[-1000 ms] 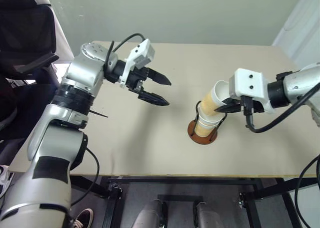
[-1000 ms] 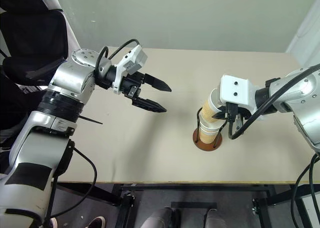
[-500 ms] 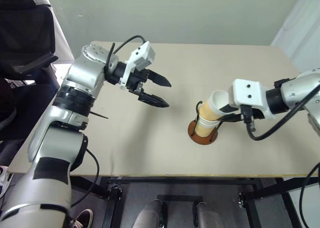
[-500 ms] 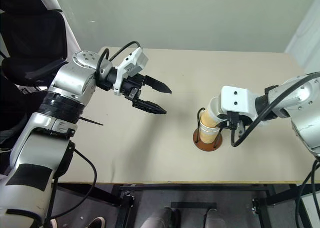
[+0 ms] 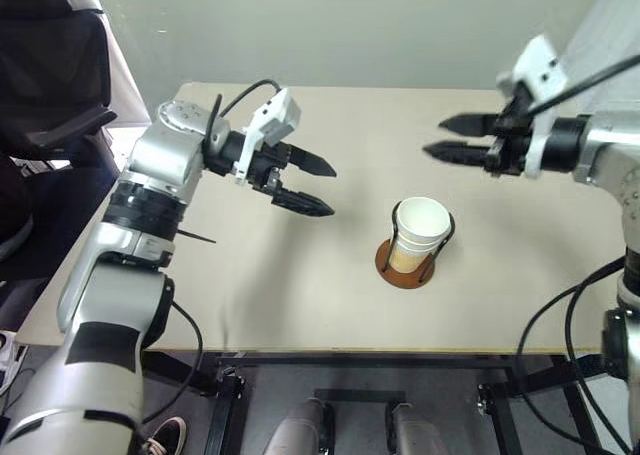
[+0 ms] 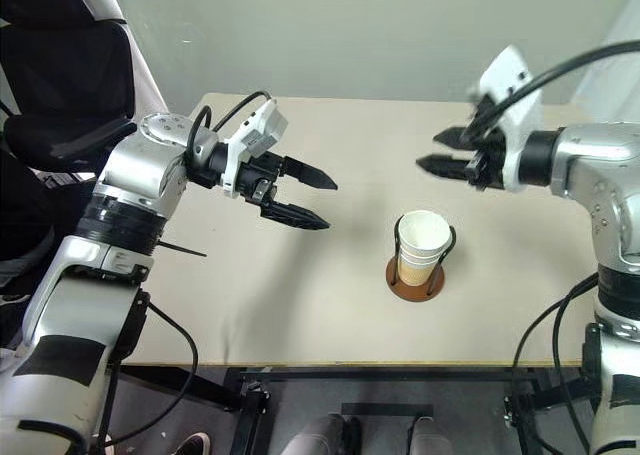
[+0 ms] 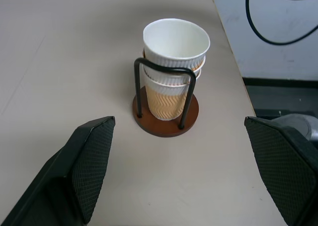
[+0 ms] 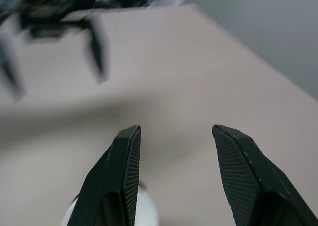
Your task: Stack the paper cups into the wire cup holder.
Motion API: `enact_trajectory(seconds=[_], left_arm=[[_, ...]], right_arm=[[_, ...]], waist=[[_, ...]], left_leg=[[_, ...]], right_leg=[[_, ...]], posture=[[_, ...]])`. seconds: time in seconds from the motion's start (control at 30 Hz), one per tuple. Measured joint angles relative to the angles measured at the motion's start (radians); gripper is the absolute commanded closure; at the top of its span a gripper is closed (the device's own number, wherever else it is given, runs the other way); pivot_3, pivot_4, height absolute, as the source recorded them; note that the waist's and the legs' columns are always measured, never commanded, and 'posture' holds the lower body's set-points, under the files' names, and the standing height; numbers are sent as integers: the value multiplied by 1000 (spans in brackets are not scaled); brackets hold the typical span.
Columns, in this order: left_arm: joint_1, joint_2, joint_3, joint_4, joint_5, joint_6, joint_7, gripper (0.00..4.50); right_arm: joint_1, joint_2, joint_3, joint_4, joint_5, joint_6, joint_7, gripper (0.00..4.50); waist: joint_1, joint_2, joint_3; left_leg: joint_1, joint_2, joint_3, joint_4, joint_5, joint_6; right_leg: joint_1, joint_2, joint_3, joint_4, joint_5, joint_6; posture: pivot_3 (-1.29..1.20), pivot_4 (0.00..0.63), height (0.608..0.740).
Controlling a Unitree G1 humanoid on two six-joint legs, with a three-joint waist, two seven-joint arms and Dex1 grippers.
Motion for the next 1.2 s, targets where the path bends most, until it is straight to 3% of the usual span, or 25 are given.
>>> enact_trajectory(seconds=[0.13,0.3,0.43,0.73,0.93,1.03,1.2], left_arm=[[21,-1,40,-3,3,30,42,0],[24,-11,121,39,20,42,161,0],[50,-34,191,60,23,49,278,0],[275,-67,389,-26,-2,102,616,0],[401,-60,560,-51,4,44,887,0],[478,-49,641,-54,7,6,1003,0],[575,-50,759,-70,-13,-29,1124,0]], right_arm=[[15,38,-116,40,-12,-6,-147,2231],[112,82,-235,152,-76,-144,-336,2231],[129,125,-320,246,-111,-188,-494,2231],[180,209,-429,472,-125,-243,-685,2231],[182,191,-490,684,-133,-410,-792,2231],[180,149,-515,796,-145,-499,-848,2231],[157,57,-530,1013,-147,-587,-876,2231]], waist=[[2,0,0],[3,0,0],[1,0,0],[-1,0,0],[3,0,0],[3,0,0],[6,0,0]], left_leg=[[0,0,-2,1,0,0],[1,0,-1,1,1,0],[1,0,0,1,2,-1],[3,0,0,0,4,-2],[5,0,0,0,3,-6],[5,0,0,0,-2,-13],[5,0,0,0,-2,-11]], right_leg=[[0,-2,1,0,0,0],[1,-2,1,0,2,1],[1,-2,1,0,8,9],[1,-1,1,1,11,8],[1,-1,1,0,13,4],[1,0,1,0,14,0],[2,0,1,0,15,-3]], posture=[[0,150,740],[0,150,740],[0,150,740],[0,150,740],[0,150,740],[0,150,740],[0,150,740]])
